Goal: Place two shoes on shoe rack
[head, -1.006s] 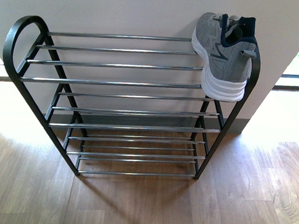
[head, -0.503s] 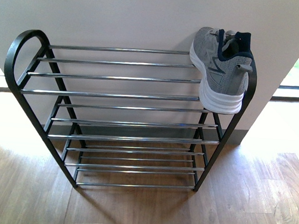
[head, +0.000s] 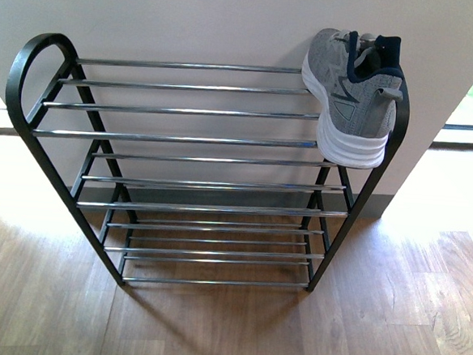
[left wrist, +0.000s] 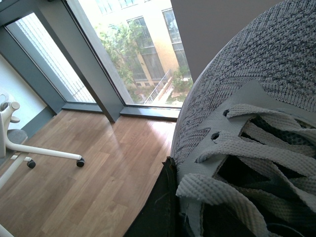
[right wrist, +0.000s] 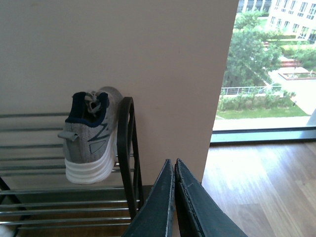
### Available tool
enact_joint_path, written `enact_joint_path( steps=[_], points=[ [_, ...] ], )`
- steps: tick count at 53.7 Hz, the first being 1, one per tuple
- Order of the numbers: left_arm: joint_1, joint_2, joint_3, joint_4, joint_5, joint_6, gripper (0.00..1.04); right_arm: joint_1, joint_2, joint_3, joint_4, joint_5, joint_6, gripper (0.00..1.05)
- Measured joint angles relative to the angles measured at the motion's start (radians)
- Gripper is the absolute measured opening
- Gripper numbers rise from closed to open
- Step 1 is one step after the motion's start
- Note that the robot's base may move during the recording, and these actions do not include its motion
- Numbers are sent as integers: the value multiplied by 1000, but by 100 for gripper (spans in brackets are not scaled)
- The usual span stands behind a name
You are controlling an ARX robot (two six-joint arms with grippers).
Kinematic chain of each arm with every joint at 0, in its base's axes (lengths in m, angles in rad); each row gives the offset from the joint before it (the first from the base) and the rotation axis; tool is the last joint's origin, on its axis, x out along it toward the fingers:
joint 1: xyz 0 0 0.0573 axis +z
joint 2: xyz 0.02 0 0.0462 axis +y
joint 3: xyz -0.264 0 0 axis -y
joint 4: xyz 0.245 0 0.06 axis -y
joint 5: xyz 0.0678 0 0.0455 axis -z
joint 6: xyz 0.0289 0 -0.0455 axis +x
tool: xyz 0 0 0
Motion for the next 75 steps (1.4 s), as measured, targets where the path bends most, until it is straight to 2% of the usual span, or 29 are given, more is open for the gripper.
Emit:
enact_joint_path(
  steps=[13, 42, 68, 75],
  points=[
    [0, 0, 0, 0, 0, 0, 2, -1, -196, -2, -174, 0, 0, 1],
    [0, 0, 0, 0, 0, 0, 2, -2, -480, -2, -443, 0, 0, 1],
    [0, 0, 0, 0, 0, 0, 2, -2, -618, -2, -582, 0, 0, 1],
    [0, 0, 0, 0, 0, 0, 2, -2, -755, -2, -742, 0, 0, 1]
  ],
)
